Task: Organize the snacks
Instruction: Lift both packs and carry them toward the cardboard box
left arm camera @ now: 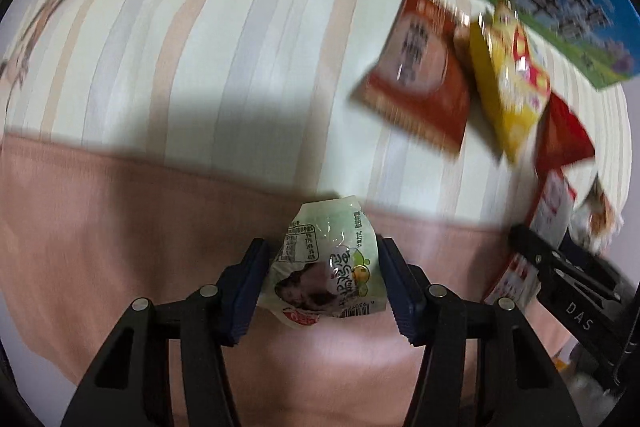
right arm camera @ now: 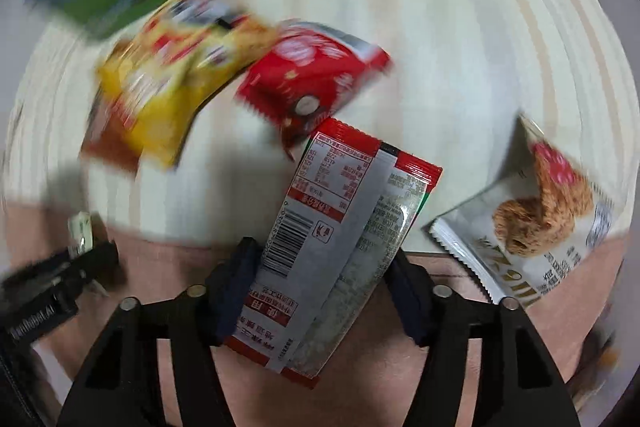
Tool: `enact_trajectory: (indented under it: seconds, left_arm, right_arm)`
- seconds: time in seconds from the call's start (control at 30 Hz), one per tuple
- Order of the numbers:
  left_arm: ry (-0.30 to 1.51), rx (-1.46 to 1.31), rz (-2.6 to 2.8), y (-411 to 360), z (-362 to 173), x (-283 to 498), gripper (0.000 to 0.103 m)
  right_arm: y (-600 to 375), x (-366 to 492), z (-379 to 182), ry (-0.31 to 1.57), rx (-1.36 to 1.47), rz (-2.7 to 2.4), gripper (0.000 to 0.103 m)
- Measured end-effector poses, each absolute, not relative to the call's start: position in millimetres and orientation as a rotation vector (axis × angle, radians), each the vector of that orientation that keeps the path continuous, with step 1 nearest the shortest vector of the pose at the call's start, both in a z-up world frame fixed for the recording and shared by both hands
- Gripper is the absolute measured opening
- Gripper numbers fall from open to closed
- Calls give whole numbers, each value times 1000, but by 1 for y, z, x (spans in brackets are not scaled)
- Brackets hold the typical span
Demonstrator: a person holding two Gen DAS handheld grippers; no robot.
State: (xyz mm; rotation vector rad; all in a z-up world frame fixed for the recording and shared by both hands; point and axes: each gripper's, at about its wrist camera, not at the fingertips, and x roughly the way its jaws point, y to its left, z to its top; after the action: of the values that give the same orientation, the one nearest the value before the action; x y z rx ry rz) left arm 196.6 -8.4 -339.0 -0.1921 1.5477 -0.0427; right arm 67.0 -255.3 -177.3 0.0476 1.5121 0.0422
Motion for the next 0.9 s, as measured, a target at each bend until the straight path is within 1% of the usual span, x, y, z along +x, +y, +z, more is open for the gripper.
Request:
enact_trajectory:
  seconds: [0.17,0.27,0.33,0.4,0.43,0.47,0.57,0.7,0.73,0.77,0.8,0.83,0.9]
  left_arm:
    - [1596,-194,-60,-7,-346,165,54]
    - [1606,-195,-65,-7,-352,158,55]
    - [1610,-217,-63,4,-357,150,56]
    - [1620,-250,-67,8,-363,152,61]
    - [1622,-259,-71,4,-367,156,63]
    - [1624,-265,-74,16,-371,159,64]
    - [1627,-239,-76,14,-378,165,68]
    - [1620,-201,-66,7,-381,177,68]
    - [1616,-193,-63,6,-381,176,67]
    - [1612,-182,-56,-10,-375,175,62]
    - [1604,-167,-53,-12,-373,174,55]
    - [1597,-156,-56,-18,-367,170,55]
    - [1587,-155,-60,-22,-353,163,55]
  right_arm:
    - [-223,26,-175,1558,-161,267,60]
    - [-210,2,-177,1588,-262,332,62]
    - [-214,-2,-178,1600,-199,324,76]
    - [-223,-1,-179,1620,-51,292,82]
    - [-239,-2,-178,1621,14,269,82]
    - [-253,3,-176,1620,78,245,82]
    - [-269,6,-177,1625,207,182,82]
    - [-272,10,-181,1621,193,132,82]
    - [-265,4,-184,1617,161,124,81]
    - [-255,1,-187,1611,123,117,80]
    - [-244,-2,-189,1603,69,101,73]
    - [-236,-6,-190,1593,16,88,64]
    - [-228,-15,-188,1572,-5,92,52]
